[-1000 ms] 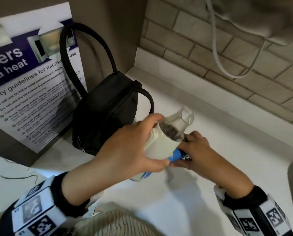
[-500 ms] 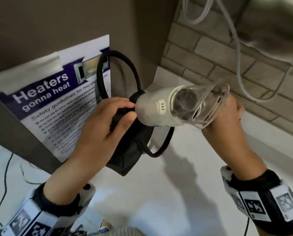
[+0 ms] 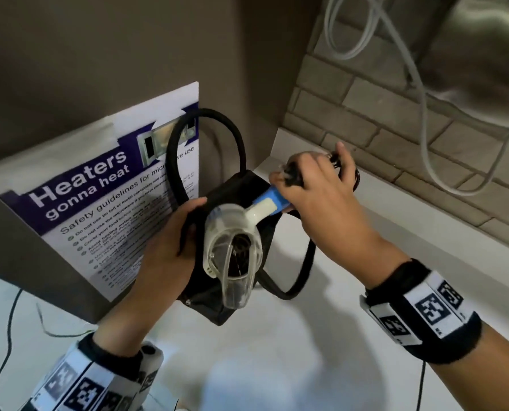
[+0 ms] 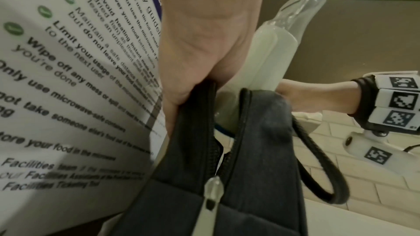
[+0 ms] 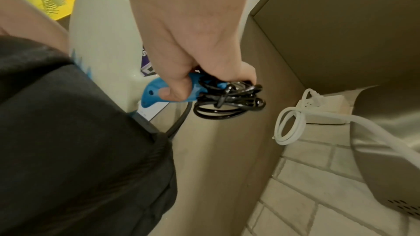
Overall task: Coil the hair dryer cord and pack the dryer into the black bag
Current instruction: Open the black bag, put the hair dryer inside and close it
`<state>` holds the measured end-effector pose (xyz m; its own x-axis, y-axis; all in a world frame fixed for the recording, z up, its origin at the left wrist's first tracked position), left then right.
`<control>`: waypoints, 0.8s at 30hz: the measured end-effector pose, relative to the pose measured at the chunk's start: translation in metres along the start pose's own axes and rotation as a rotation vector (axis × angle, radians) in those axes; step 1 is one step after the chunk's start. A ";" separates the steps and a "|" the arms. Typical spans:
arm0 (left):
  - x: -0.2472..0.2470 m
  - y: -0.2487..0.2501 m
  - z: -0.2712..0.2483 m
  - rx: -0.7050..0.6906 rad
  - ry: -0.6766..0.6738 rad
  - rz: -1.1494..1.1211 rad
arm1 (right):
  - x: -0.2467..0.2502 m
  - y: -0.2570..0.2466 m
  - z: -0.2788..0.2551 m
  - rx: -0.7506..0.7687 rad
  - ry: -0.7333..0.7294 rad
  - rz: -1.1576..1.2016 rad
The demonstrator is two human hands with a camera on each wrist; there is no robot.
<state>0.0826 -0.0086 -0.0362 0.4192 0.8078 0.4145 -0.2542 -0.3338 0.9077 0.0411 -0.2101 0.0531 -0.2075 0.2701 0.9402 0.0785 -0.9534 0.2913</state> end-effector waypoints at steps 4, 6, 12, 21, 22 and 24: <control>-0.002 0.000 0.005 -0.009 -0.048 -0.202 | -0.010 -0.004 0.002 0.142 -0.140 0.007; -0.004 0.002 0.006 -0.002 -0.086 -0.326 | -0.020 -0.011 0.004 0.230 -0.194 -0.046; -0.013 0.007 0.003 -0.036 -0.162 -0.560 | -0.032 -0.031 0.026 0.471 -0.432 0.059; -0.012 -0.014 0.004 0.057 -0.103 -0.734 | -0.067 -0.062 0.037 0.618 -0.597 0.196; -0.012 -0.014 0.005 0.064 -0.102 -0.748 | -0.070 -0.062 0.039 0.619 -0.604 0.220; -0.010 -0.015 0.006 0.076 -0.071 -0.774 | -0.079 -0.063 0.041 0.629 -0.633 0.278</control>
<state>0.0881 -0.0145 -0.0538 0.5083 0.7923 -0.3374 0.1927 0.2773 0.9413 0.0924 -0.1662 -0.0317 0.4536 0.2424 0.8576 0.5972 -0.7970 -0.0906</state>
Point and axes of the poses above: each hand's wrist, its own z-axis towards the middle knuckle, its own x-axis out of the back of the hand, y = z × x, the point moved 4 cm from there along z, towards the middle knuckle, and after that the axes turned 13 degrees about -y, right-handed, at the moved point
